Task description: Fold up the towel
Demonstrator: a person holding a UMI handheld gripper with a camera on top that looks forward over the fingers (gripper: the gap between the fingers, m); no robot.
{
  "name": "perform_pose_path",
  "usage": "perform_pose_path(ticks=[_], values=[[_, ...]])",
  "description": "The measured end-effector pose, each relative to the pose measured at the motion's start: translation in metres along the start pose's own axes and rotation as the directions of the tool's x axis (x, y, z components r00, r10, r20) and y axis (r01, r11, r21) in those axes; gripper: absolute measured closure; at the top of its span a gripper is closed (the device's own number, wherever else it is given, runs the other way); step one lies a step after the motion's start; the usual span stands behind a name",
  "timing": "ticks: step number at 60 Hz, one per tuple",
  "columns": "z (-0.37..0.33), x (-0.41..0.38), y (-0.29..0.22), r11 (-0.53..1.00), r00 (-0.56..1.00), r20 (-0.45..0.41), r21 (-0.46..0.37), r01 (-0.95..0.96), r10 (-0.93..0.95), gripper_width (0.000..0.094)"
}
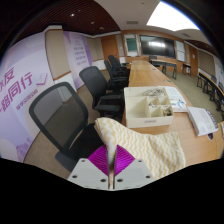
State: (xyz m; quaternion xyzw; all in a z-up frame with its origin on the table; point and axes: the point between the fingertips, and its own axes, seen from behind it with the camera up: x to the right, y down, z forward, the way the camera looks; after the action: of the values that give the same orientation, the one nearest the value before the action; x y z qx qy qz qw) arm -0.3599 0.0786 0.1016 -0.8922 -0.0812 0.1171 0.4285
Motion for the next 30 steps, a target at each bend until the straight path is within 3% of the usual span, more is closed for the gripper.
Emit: perform_pose_path(ticks=[4, 10, 21, 26, 30], values=[[-0.02, 0.009, -0.029, 0.996, 0.997, 0.04, 0.057, -0.068, 0.066, 0.0895], [-0.027, 0.06, -0.048, 0.987, 0.991, 0.007, 0.089, -0.134, 0.134, 0.0895], [0.003, 0.156, 0.01, 0.983, 0.98, -0.093, -0.026, -0.181, 0.178, 0.0869], [0.006, 0.176, 0.03, 0.983, 0.982, -0.084, -0.06, -0.172, 0.167, 0.0701], [-0.002, 0.194, 0.028, 0.987, 0.984, -0.097, -0.043, -0.152, 0.147, 0.0445]])
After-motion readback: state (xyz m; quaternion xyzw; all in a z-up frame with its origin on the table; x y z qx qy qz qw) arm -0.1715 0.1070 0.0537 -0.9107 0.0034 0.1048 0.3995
